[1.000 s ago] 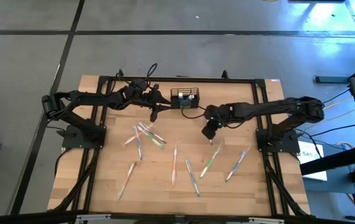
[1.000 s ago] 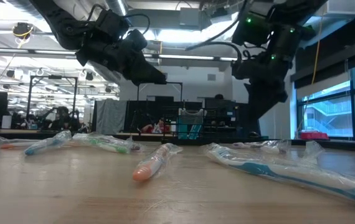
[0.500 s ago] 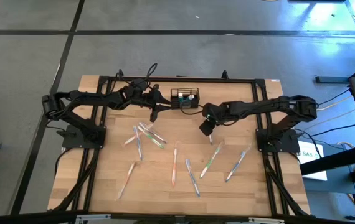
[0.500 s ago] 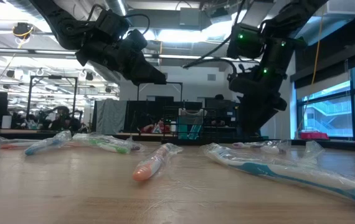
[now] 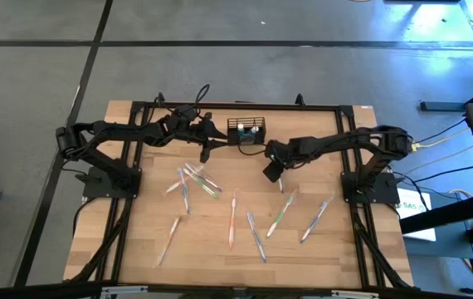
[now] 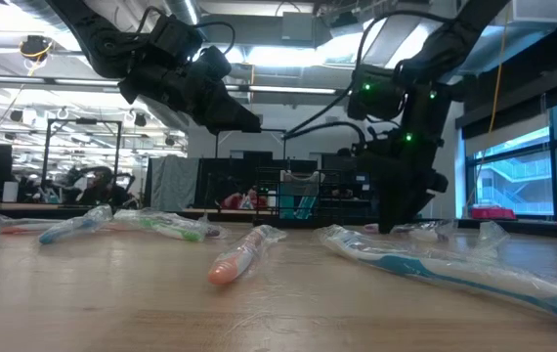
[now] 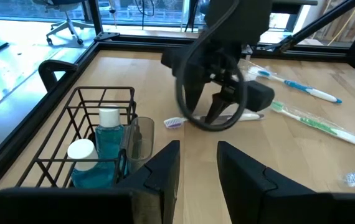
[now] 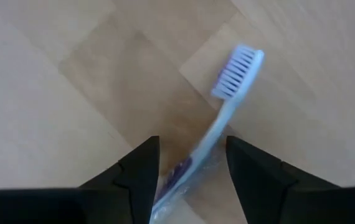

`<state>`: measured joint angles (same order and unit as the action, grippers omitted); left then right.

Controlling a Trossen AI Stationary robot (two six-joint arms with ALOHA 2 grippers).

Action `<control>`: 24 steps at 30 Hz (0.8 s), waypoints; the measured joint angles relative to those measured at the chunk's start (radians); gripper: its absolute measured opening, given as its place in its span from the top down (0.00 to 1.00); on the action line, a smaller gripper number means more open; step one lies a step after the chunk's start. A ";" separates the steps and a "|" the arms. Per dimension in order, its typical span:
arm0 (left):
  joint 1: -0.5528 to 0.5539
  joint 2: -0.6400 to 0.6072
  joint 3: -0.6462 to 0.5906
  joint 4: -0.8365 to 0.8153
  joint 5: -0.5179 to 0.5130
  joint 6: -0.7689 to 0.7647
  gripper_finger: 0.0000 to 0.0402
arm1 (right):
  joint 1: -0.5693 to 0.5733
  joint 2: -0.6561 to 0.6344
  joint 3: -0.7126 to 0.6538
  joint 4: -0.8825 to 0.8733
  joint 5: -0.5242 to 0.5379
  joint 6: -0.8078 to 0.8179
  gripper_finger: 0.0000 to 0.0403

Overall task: Pick & Place toothbrushing station
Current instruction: Put the right purple toothbrush in the right section of the wire organizer

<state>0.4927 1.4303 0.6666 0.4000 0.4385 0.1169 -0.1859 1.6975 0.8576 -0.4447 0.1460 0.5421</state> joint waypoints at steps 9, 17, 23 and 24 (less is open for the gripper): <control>0.000 0.000 0.000 0.000 0.000 0.000 0.75 | -0.015 0.009 0.002 0.011 -0.004 0.003 0.68; 0.000 0.000 0.000 0.000 0.000 -0.001 0.75 | -0.018 0.010 0.002 0.010 0.020 0.023 0.94; 0.000 0.000 0.000 0.000 0.000 0.000 0.75 | -0.018 0.009 0.002 0.011 0.027 -0.004 0.96; 0.000 0.000 0.000 0.000 0.000 0.000 0.75 | -0.018 0.009 0.002 0.011 0.028 -0.008 0.96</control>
<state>0.4927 1.4303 0.6666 0.3996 0.4385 0.1169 -0.2039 1.7069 0.8593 -0.4332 0.1741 0.5343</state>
